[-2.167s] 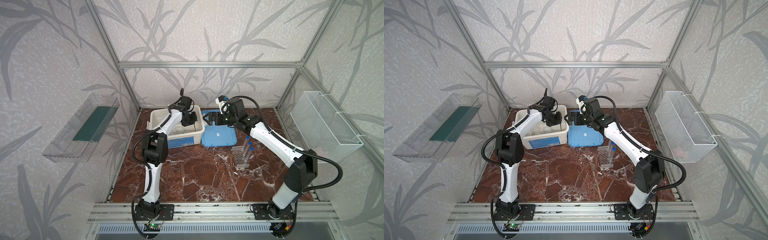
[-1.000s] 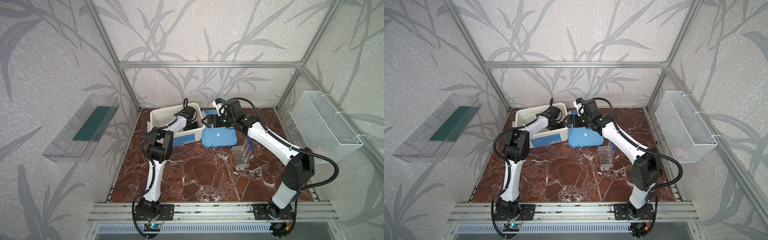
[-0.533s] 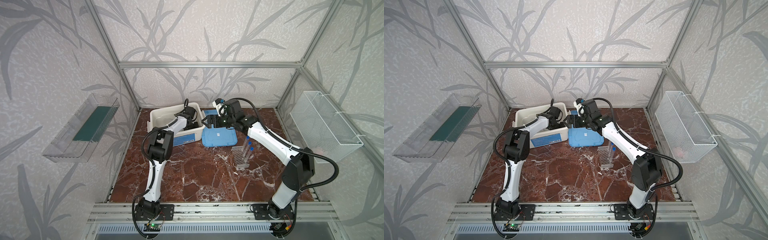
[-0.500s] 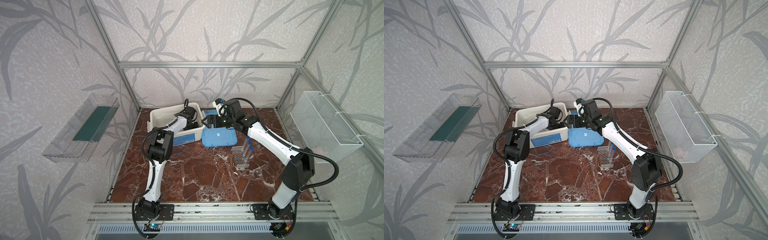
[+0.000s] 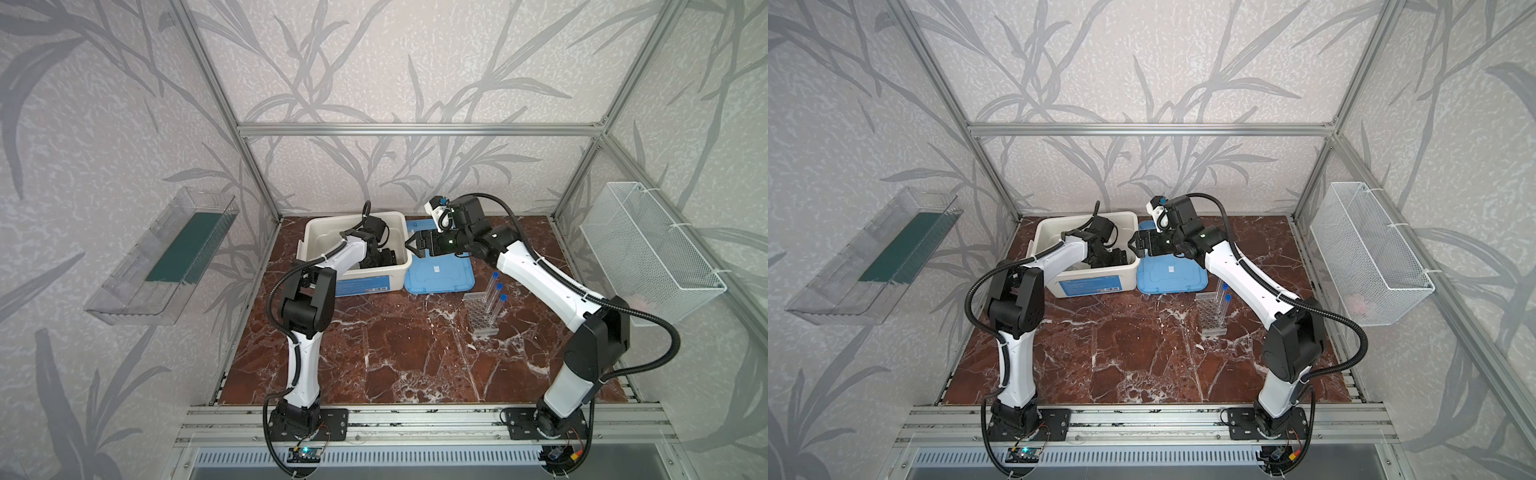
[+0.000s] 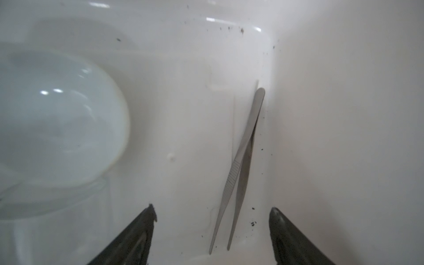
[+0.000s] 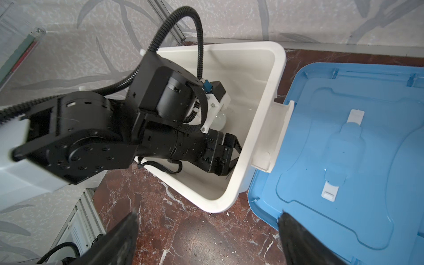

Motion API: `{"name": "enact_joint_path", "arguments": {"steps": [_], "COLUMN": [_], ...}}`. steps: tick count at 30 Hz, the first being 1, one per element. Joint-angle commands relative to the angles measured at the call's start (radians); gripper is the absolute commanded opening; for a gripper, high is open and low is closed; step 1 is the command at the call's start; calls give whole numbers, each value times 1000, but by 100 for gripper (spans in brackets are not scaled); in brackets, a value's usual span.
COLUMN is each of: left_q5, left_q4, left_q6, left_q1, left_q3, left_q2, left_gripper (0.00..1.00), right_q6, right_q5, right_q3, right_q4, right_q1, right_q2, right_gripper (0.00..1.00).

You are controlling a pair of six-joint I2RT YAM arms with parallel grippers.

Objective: Organize the chemistry lab equipment
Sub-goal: 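Open the left gripper to release the tweezers and raise it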

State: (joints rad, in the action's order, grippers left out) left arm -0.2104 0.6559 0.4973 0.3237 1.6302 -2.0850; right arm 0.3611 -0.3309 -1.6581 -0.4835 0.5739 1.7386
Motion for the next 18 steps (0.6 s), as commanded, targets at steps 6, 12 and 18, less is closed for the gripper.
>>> {"name": "enact_joint_path", "arguments": {"steps": [6, 12, 18], "left_q5": [28, 24, 46], "left_q4": [26, 43, 78], "left_q6": [19, 25, 13], "left_q1": [5, 5, 5], "left_q3": [-91, -121, -93], "left_q2": [145, 216, 259], "left_gripper": [81, 82, 89], "right_q6": [-35, -64, -90], "right_q5": [35, 50, 58], "right_q3": [15, -6, -32], "right_q4": [-32, -70, -107], "right_q1": [0, -11, -49], "right_q2": [-27, -26, -26], "right_gripper": [94, 95, 96]}}
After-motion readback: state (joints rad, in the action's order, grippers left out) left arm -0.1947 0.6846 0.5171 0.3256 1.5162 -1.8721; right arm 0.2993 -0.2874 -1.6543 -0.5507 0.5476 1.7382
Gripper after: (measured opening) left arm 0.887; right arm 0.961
